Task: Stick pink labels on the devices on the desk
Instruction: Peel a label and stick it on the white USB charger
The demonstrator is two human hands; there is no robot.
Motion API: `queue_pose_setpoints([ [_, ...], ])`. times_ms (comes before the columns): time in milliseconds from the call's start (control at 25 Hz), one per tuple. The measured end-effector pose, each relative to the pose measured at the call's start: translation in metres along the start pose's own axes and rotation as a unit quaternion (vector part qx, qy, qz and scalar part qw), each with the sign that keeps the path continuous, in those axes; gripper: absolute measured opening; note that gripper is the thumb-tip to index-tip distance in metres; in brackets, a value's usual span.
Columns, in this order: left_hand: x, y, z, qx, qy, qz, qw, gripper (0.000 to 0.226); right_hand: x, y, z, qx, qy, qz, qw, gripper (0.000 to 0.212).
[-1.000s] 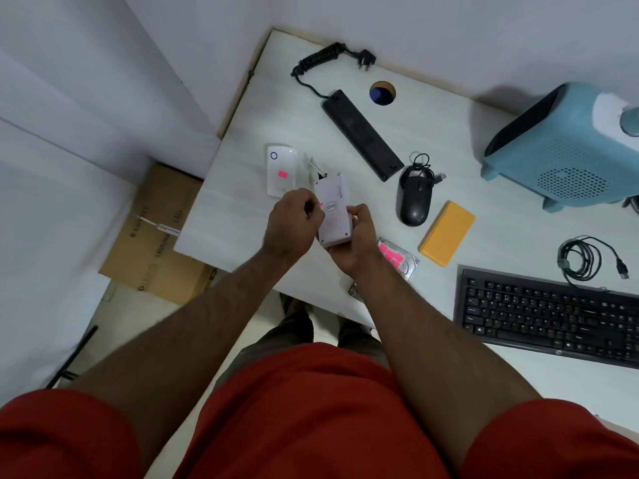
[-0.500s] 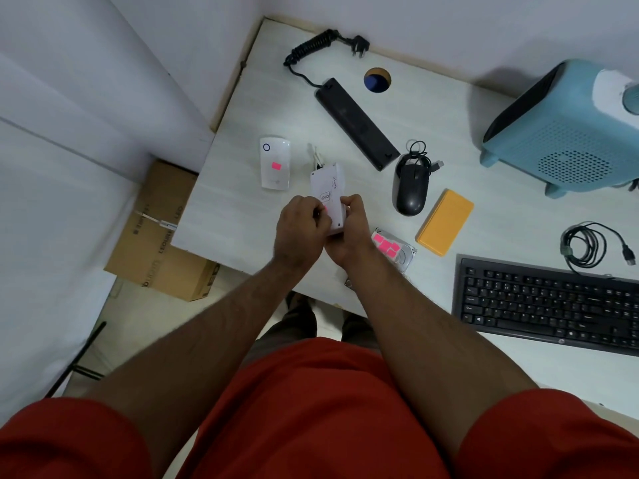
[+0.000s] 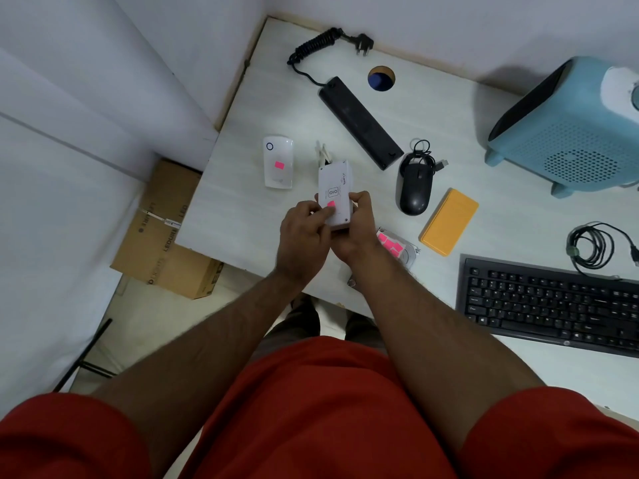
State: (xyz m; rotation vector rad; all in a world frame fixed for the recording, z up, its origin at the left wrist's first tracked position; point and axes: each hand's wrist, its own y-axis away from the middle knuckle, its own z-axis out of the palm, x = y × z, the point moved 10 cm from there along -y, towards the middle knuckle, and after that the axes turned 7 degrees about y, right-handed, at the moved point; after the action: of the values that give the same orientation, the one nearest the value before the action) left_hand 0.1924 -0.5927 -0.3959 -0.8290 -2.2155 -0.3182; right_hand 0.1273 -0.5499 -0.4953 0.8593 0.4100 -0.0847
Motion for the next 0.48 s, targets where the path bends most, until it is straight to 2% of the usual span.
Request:
queue_pose_setpoints([
  [280, 0.0046, -0.0063, -0.0020, -0.019, -0.020, 0.006, 1.000, 0.061, -0.0020, 0.0035, 0.0040, 0.007, -0.022, -0.006, 1.000, 0.052],
  [400, -0.0023, -0.0058, -0.0015, -0.025, -0.007, -0.007, 1.000, 0.060, -0.0005, 0.0041, 0.0036, 0.015, -0.028, 0.001, 1.000, 0.058],
  [480, -0.0024, -0.0029, -0.0009, -0.030, -0.017, 0.014, 0.999, 0.056, 0.0006, 0.0036, 0.0036, 0.016, -0.039, 0.008, 0.999, 0.059],
])
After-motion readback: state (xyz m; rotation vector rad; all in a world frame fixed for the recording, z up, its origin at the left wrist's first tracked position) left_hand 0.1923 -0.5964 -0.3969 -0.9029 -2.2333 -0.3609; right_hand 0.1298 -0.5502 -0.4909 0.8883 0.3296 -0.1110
